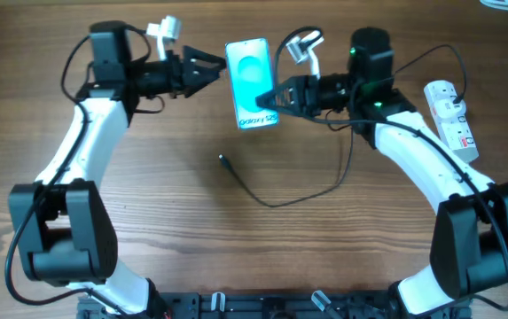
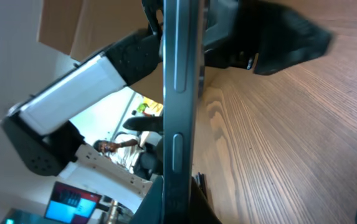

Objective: Plug charger to phone and switch on socket

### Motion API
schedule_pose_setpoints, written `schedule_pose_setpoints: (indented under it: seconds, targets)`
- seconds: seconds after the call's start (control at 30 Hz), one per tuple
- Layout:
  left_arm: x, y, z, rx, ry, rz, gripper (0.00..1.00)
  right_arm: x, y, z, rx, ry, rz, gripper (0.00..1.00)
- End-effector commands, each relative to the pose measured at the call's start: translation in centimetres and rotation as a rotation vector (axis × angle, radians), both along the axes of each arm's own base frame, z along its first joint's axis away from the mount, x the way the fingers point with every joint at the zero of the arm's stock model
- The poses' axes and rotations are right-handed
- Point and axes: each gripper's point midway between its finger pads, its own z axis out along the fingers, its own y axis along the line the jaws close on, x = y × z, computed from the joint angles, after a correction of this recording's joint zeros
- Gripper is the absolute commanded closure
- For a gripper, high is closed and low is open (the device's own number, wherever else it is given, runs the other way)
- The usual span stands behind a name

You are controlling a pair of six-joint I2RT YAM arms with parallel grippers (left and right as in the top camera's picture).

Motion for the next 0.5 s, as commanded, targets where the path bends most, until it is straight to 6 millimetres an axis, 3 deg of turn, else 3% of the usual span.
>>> schedule_pose_setpoints:
  seconds: [0.0, 0.2, 0.47]
  targets:
    - [-1.7, -0.5, 2.1, -0.068, -0.019, -0.089, 0.22, -0.3, -0.6, 1.5, 0.017, 0.037, 0.027, 0.96]
    - [-3.2, -3.5, 3.4, -0.099, -0.066, -0.201, 0.2, -0.2, -0.5, 1.4, 0.014, 0.037, 0.019, 0.96]
    - [-4.0, -7.3, 7.0, -0.138, -0.144, -0.29, 0.19, -0.3, -0.5, 1.4, 0.014, 0.044, 0.023, 0.96]
